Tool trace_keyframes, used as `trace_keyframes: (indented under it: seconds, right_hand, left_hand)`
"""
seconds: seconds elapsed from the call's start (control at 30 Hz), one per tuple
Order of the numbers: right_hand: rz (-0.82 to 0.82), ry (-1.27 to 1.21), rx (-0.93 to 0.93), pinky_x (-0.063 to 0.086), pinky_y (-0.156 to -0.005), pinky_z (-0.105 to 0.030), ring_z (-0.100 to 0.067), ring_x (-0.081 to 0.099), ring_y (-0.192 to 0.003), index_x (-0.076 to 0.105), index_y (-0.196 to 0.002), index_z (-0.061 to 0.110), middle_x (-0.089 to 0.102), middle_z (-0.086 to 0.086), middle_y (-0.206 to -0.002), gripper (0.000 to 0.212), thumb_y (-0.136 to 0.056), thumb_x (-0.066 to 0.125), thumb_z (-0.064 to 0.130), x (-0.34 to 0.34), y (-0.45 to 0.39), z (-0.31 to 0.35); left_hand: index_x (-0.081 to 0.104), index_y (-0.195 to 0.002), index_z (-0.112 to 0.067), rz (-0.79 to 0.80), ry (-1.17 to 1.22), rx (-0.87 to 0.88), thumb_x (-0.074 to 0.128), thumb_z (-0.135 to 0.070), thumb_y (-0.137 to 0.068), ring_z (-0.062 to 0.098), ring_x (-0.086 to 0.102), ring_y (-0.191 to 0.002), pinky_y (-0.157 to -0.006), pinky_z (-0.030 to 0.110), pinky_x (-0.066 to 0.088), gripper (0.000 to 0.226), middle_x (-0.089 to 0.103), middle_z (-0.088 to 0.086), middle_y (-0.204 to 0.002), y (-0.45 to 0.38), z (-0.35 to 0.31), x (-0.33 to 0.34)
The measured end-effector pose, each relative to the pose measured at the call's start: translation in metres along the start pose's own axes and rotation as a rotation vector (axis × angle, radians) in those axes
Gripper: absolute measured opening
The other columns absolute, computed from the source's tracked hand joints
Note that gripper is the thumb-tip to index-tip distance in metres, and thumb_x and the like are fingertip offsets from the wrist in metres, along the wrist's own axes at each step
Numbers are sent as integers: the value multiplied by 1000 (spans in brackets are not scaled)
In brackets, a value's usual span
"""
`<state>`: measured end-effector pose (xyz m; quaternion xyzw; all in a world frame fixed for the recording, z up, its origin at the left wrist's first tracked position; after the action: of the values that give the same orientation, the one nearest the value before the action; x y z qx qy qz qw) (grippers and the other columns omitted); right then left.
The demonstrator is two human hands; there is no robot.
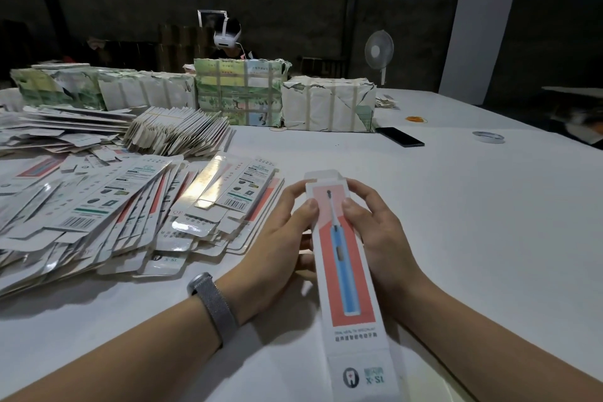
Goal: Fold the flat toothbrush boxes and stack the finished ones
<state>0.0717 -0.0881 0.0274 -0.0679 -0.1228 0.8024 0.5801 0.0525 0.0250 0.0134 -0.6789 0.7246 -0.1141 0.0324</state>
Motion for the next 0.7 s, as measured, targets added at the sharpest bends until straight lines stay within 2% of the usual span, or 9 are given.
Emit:
trace_keyframes:
  seconds: [0.13, 0.2, 0.27, 0.37, 0.5, 0.57, 0.7]
  right_hand:
    - [-5, 8, 16, 60, -64, -29, -25, 75, -76, 52, -120, 39, 74, -1, -94, 28, -92, 58, 43, -2, -2, -3]
    - [-8, 3, 26, 59, -63, -28, -24, 74, -73, 52, -119, 38, 74, -2, -92, 34, -87, 62, 44, -3, -2, -4]
    - [-4, -12, 40, 58, -62, -28, -24, 74, -71, 53, -117, 36, 74, -1, -89, 39, -80, 54, 46, -4, -2, -5]
    - [-6, -40, 57, 58, -60, -28, -23, 74, -69, 55, -113, 32, 74, -3, -88, 37, -79, 53, 47, -5, -2, -8]
    - [-21, -71, 59, 59, -65, -33, -24, 74, -72, 57, -107, 26, 73, -8, -90, 19, -93, 54, 39, -7, -3, -13]
    - [-27, -75, 61, 59, -66, -32, -24, 74, -72, 57, -106, 23, 72, -8, -90, 24, -89, 53, 40, -7, -3, -14]
    - [-43, -56, 68, 60, -64, -30, -26, 75, -76, 56, -107, 18, 73, -4, -90, 35, -82, 55, 43, -6, -3, -13]
  left_hand:
    - [59, -111, -52, 17, -10, -3, 44, -43, -103, 20, 75, -77, -62, 32, 62, 20, 73, -2, -80, -1, 1, 1]
    - [59, -115, -47, 23, -17, -6, 42, -39, -106, 22, 74, -77, -63, 34, 60, 20, 72, 1, -82, 0, 2, 3]
    - [59, -116, -42, 27, -28, -8, 41, -35, -108, 24, 71, -76, -65, 37, 58, 21, 70, 5, -83, 0, 3, 4]
    - [59, -119, -35, 31, -37, -8, 39, -32, -109, 24, 67, -77, -72, 40, 52, 22, 67, 8, -82, 0, 2, 5]
    - [60, -116, -38, 22, -80, -14, 38, -31, -109, 18, 72, -79, -72, 37, 60, 23, 73, 1, -85, 0, 2, 4]
    - [59, -116, -37, 19, -89, -20, 37, -31, -109, 19, 74, -82, -75, 35, 61, 24, 75, 2, -87, 0, 3, 3]
    - [58, -117, -29, 14, -90, -10, 36, -26, -110, 23, 73, -81, -82, 42, 61, 23, 74, 5, -86, 0, 2, 4]
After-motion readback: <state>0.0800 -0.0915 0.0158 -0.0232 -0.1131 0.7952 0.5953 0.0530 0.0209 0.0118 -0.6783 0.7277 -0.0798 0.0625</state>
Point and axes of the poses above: each hand's wrist, its own y-axis away from the middle knuckle, its own x-axis out of the palm, z = x × y, the point moved 10 cm from there along -y, towards the middle knuckle
